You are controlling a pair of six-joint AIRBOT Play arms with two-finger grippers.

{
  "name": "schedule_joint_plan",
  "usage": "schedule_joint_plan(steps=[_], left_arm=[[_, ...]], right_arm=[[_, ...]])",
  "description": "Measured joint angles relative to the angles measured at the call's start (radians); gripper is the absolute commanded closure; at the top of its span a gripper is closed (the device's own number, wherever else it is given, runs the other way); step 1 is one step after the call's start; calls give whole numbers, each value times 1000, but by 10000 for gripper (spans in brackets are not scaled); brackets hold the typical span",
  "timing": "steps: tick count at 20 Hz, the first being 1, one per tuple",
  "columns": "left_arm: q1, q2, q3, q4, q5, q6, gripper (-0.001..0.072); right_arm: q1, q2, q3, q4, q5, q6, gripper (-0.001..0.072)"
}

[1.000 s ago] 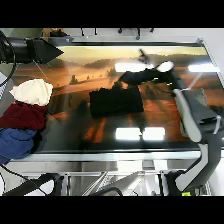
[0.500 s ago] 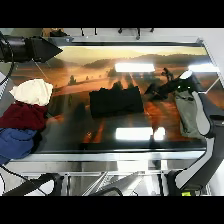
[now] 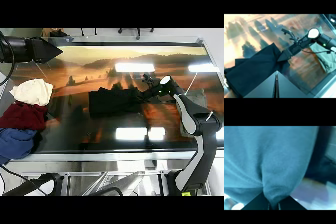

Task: Fold the shirts.

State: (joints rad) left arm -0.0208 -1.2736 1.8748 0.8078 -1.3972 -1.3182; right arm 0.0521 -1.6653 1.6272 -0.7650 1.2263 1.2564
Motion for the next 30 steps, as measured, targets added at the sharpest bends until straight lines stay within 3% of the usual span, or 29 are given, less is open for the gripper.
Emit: schedule_joint_plan(steps=[7,16,20,25,30], left_arm=[[0,0,0,2,-10,-1,691],[0,0,0,0,-21,0,691],[0,0,0,0,-38,0,691],[0,0,-1,2,-63,0,691],[0,0,-1,2,-71,0,691]], right_arm=[[-122,151,182,128,19,-16,691],[-486,378,286,171,-135,237,691],[-620,433,290,90,-140,354,690],[-694,450,290,-88,-35,477,691],[-708,449,290,-99,-117,467,690]])
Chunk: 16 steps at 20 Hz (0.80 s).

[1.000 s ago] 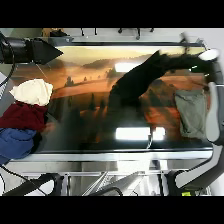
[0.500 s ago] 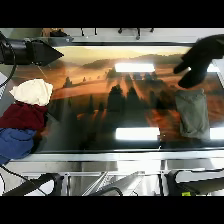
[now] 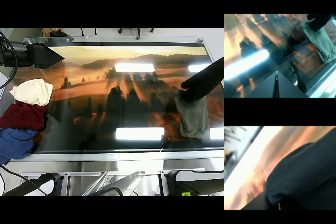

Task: Fold the shirts.

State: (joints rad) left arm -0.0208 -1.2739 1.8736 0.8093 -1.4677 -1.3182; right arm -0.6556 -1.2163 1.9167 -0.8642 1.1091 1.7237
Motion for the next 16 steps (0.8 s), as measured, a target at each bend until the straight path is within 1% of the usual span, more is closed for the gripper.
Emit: schedule_joint_plan(steps=[4,7,9,10,14,16], left_arm=[[0,0,0,0,0,0,691],[0,0,0,0,2,0,691],[0,0,0,0,2,0,691],[0,0,0,0,2,0,691],[0,0,0,0,1,0,691],[0,0,0,0,1,0,691]], right_arm=[[-2,-23,0,112,-155,-58,691],[-3,-37,0,127,-171,-72,690],[-3,-39,-1,87,-127,-66,692],[-3,-39,-6,54,-89,-39,692],[-3,23,-59,-101,77,94,691],[-3,88,-105,-218,156,174,690]])
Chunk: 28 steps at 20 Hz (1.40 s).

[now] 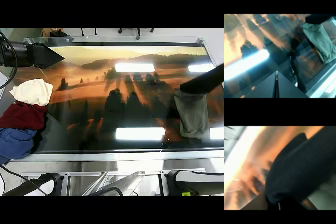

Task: Fold the shirts.

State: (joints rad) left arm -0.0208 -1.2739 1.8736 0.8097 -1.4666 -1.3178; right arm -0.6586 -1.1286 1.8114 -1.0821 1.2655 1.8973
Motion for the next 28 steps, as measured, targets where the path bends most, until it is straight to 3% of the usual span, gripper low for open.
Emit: schedule_joint_plan(steps=[5,13,14,15,16,22,27,28], left_arm=[[-1,0,-21,0,0,2,691],[-3,0,-144,0,2,7,691],[-3,0,-151,-1,4,10,691],[-3,0,-156,-1,5,10,691],[-3,0,-159,-1,8,11,691],[-3,0,-166,-2,30,17,691],[-2,0,-166,-52,34,17,692],[-1,0,-166,-79,35,17,692]], right_arm=[[0,142,-170,-245,154,114,690],[0,235,-608,-344,198,149,672],[0,237,-649,-345,192,150,457],[0,237,-679,-351,193,151,87],[0,237,-699,-351,195,130,14],[0,246,-636,-309,192,19,14],[0,303,-529,-82,190,-61,22],[3,322,-520,-34,188,-84,146]])
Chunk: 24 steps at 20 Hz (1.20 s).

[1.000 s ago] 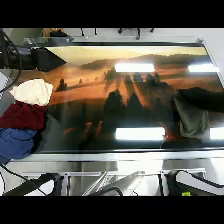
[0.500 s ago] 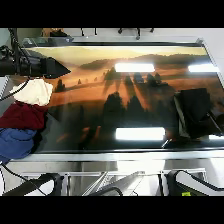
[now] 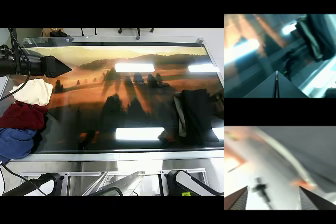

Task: Fold the shirts.

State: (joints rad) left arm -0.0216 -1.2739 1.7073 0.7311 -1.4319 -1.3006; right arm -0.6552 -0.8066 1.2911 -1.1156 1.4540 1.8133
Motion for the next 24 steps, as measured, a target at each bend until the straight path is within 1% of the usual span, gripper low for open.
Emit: schedule_joint_plan(steps=[1,2,6,9,14,16,19,24], left_arm=[[0,0,0,-28,0,0,692],[0,0,0,-50,0,1,692],[-6,26,-8,-97,-9,4,693],[-33,123,-117,-102,1,4,693],[-139,412,-545,-13,71,-1,693],[-175,521,-718,10,117,-24,692],[-203,641,-896,22,167,-42,691],[-216,744,-1020,29,212,-51,691]], right_arm=[[6,18,6,35,0,-21,472],[18,35,10,66,0,-44,686],[127,84,2,127,-19,-125,690],[295,102,-62,146,-72,-163,689],[694,122,-323,141,-243,-184,689],[811,124,-413,136,-310,-187,689],[901,121,-478,132,-367,-189,689],[946,119,-510,133,-393,-191,689]])
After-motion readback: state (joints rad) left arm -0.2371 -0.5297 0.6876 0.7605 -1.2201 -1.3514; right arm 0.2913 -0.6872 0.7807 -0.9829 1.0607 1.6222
